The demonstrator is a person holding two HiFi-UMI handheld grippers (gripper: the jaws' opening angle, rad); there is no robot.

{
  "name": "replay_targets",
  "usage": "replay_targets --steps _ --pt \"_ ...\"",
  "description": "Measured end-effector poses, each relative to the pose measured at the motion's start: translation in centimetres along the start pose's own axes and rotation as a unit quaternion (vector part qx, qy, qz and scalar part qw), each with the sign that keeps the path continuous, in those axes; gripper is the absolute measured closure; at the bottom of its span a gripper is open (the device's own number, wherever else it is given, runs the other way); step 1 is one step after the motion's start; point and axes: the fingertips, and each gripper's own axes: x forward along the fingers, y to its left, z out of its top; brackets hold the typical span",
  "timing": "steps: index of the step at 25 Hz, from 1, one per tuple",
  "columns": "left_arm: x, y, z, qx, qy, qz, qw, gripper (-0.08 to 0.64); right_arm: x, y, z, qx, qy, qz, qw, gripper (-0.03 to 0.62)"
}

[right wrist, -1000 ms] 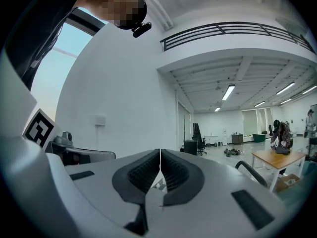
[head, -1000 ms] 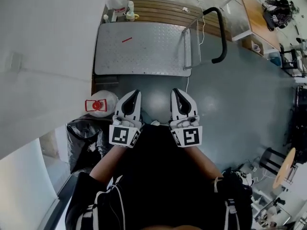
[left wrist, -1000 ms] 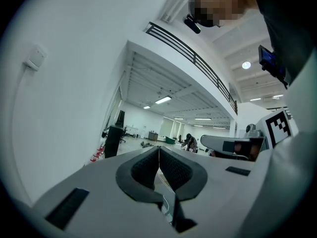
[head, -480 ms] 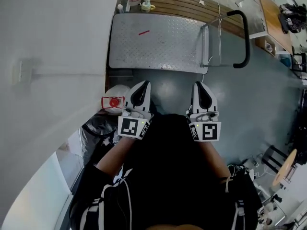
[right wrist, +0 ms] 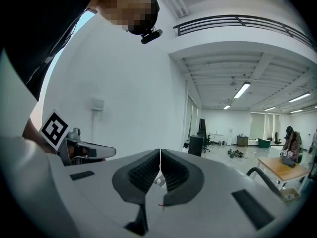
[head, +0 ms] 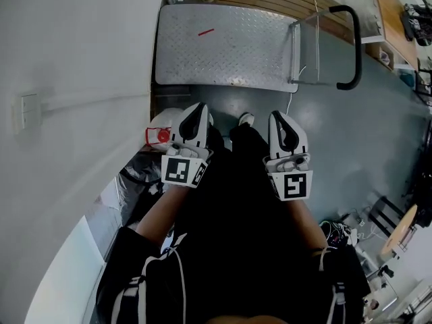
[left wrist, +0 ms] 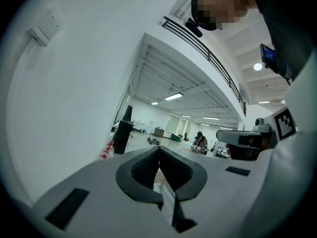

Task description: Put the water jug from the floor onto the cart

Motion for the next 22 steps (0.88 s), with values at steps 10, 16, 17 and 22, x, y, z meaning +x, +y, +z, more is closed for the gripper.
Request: replay_targets --steps 10,16,17,22 --pt "0.3 0.3 -1.8 0.02 0.018 0.064 0.9976 0.541 2.4 -0.8 0.6 0.011 -0.03 0.064 0.997 0.572" --pt "-0.3 1.3 -3.1 0.036 0.031 0.082 0.9955 0.541 3.1 0.0 0.0 0.029 -0.024 0.093 0.995 0.572" --pt "-0.5 1.7 -3.8 0.036 0.037 0.084 0.9951 0.541 3.3 0.2 0.3 0.025 -0.029 0.096 0.995 0.572" --pt "-2.5 5.4 -7.8 0.083 0.088 0.102 0.9874 0.54 3.9 1.2 0.8 0.015 -0.029 0.095 0.995 0.572"
